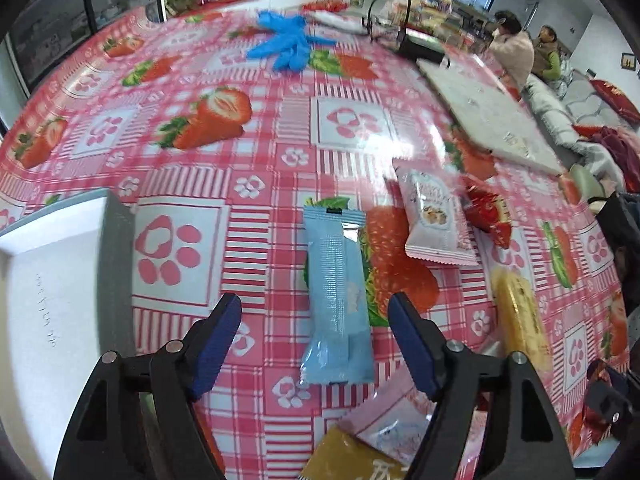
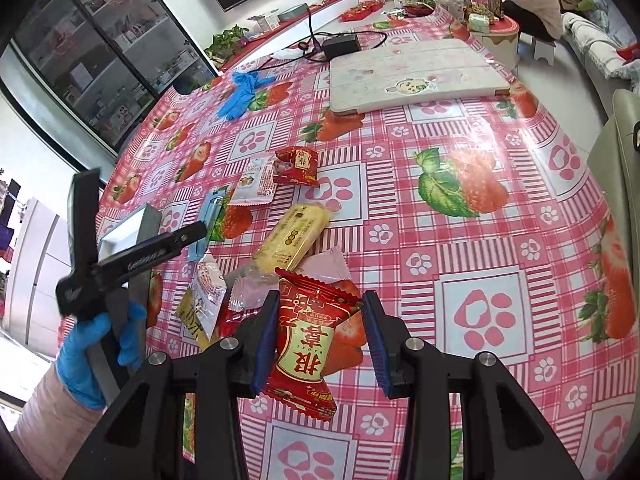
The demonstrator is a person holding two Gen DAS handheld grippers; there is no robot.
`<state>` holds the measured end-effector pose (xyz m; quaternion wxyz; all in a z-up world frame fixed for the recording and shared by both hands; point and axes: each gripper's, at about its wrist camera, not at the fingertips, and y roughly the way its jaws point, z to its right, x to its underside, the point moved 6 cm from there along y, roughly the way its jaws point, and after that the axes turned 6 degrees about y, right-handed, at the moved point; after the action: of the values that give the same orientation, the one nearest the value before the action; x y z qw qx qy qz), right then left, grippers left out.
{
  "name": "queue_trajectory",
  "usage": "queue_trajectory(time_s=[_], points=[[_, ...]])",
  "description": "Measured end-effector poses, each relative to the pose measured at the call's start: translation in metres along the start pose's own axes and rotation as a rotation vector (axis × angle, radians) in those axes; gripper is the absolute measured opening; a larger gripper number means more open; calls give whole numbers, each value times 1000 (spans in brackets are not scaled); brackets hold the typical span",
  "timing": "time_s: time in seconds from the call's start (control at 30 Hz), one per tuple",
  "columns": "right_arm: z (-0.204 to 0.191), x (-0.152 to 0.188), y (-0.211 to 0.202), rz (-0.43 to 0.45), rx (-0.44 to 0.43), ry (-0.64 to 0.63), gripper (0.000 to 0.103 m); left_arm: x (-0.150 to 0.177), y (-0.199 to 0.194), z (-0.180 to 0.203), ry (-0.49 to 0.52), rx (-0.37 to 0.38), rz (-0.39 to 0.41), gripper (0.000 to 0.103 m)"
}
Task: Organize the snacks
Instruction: 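Carry the blue bar and red candy over the white tray with both grippers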
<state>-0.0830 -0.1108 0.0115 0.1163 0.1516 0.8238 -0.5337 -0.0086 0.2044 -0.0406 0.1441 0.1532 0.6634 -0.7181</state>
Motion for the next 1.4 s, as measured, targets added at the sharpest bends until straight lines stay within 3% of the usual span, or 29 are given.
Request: queue_trajectory(time_s=[0.07, 0.1, 0.13, 0.27, 0.5, 0.7, 0.9, 1.17, 1.4], points=[[-1, 1, 4, -9, -4, -2, 42, -4, 2, 7, 49, -44, 12, 56], [-1, 2, 5, -12, -5, -4, 42, -5, 2, 12, 90, -72, 19, 33], [-2, 2, 7, -15, -6, -5, 42, -4, 1, 16, 108, -67, 24, 25], [-6, 1, 7, -17, -8, -11, 42, 7, -11, 21, 94, 29, 32, 25], [-53, -7, -4, -2, -27, -93, 42, 16, -96, 9, 131, 126, 128, 25], [-126, -15, -12, 20, -74, -213, 42, 13, -174, -34, 131, 131, 216, 25], [-200, -13, -13, 23, -129, -328, 42, 25, -215, -96, 75, 81, 257, 25], [-282, 0, 2, -17, -195, -432, 42, 56, -222, -153, 28, 0, 241, 25], [-316, 35, 48, -129, -203, -461, 42, 99, -183, -179, -42, 1, 157, 25]])
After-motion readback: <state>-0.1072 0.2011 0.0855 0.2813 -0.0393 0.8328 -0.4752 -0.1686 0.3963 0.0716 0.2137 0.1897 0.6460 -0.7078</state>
